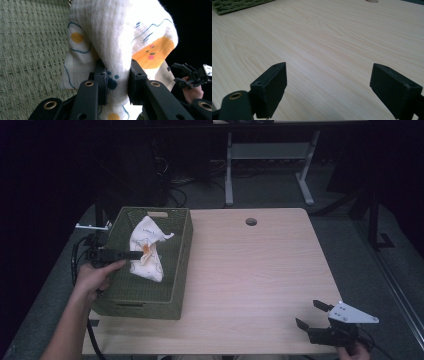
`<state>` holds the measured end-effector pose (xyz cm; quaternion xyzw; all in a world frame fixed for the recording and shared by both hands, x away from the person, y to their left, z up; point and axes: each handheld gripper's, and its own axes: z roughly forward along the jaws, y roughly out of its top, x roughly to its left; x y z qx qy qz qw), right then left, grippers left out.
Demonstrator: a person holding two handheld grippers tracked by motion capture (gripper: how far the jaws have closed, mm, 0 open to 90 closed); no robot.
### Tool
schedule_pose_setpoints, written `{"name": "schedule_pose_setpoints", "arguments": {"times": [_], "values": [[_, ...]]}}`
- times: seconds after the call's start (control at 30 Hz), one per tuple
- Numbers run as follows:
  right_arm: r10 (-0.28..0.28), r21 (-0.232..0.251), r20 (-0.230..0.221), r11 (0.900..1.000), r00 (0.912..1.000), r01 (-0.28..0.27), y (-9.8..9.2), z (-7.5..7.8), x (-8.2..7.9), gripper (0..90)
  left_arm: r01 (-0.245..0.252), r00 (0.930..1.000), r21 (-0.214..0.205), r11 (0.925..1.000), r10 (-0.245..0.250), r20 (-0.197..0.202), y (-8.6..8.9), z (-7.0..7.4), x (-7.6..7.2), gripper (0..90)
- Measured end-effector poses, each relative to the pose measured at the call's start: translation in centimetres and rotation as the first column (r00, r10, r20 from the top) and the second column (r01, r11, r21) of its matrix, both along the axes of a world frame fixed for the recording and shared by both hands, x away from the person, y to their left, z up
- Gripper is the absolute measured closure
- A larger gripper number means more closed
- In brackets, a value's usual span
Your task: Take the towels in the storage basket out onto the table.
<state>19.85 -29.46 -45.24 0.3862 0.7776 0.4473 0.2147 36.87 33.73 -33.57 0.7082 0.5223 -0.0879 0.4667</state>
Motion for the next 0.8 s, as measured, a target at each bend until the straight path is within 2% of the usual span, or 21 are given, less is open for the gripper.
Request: {"name": "schedule_pose_setpoints", "arguments": {"times": [0.1, 0.2, 0.43, 0.8], "values": [[0.001, 0.001, -0.001, 1.0000, 1.0000, -0.001, 0.0, 0.0, 0.0, 13.8, -0.001, 1.0000, 0.001, 1.0000, 0.001, 0.000, 0.0, 0.2, 0.0, 73.2], [0.006, -0.003, 0.003, 1.0000, 1.0000, -0.006, 0.0, 0.0, 0.0, 13.8, 0.002, 1.0000, -0.026, 0.9997, -0.002, 0.008, 0.0, 0.3, -0.1, 73.2], [0.002, -0.001, 0.000, 1.0000, 1.0000, -0.002, 0.0, 0.0, 0.1, 13.9, 0.017, 0.9995, -0.057, 0.9982, -0.016, 0.026, -0.1, 1.2, 0.0, 73.2], [0.011, -0.003, 0.003, 0.9999, 0.9999, -0.011, 0.1, 0.0, 0.1, 13.8, 0.047, 0.9982, -0.075, 0.9960, -0.045, 0.040, -0.6, 2.2, 0.0, 73.2]]}}
